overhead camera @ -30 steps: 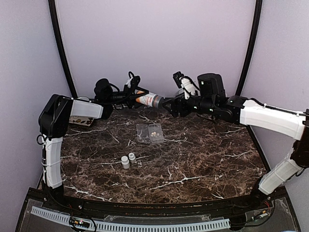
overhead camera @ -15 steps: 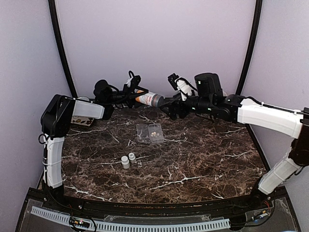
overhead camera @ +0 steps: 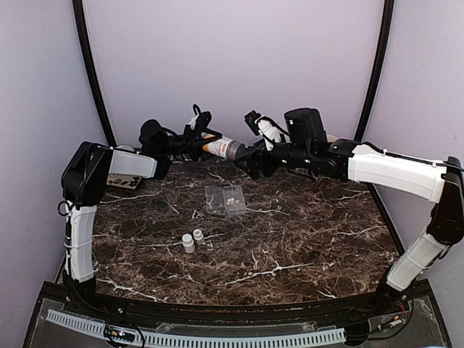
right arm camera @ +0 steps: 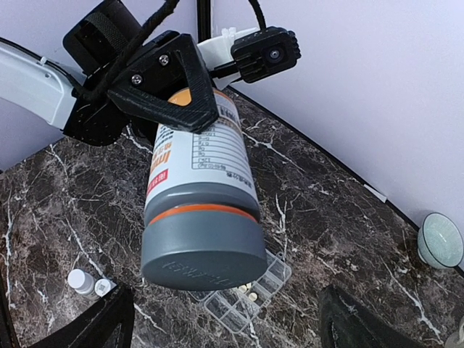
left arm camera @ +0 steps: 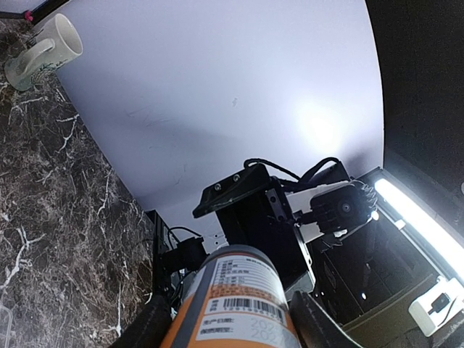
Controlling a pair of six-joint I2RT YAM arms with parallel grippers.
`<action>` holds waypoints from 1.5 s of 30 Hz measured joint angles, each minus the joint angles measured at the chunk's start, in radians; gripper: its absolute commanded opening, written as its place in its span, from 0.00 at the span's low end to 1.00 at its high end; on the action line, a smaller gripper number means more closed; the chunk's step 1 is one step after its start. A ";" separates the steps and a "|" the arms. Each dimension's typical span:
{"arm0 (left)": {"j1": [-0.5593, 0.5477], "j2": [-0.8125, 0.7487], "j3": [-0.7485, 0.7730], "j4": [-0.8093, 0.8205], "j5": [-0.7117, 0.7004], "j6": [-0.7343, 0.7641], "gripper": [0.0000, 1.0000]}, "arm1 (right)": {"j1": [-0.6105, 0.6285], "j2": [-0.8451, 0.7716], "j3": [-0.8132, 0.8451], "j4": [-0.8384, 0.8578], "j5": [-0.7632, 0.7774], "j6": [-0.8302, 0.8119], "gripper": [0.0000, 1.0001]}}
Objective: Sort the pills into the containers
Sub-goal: Screw the lid of the pill bottle onto the pill bottle.
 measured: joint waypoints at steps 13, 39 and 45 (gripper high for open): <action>-0.007 0.000 0.001 0.030 0.012 -0.024 0.00 | 0.000 0.047 0.048 -0.002 -0.005 -0.006 0.89; -0.010 0.000 0.001 0.064 0.019 -0.049 0.00 | 0.002 0.056 0.067 -0.007 -0.031 -0.006 0.77; -0.011 0.000 0.001 0.067 0.017 -0.050 0.00 | 0.002 0.064 0.082 -0.013 -0.053 0.005 0.62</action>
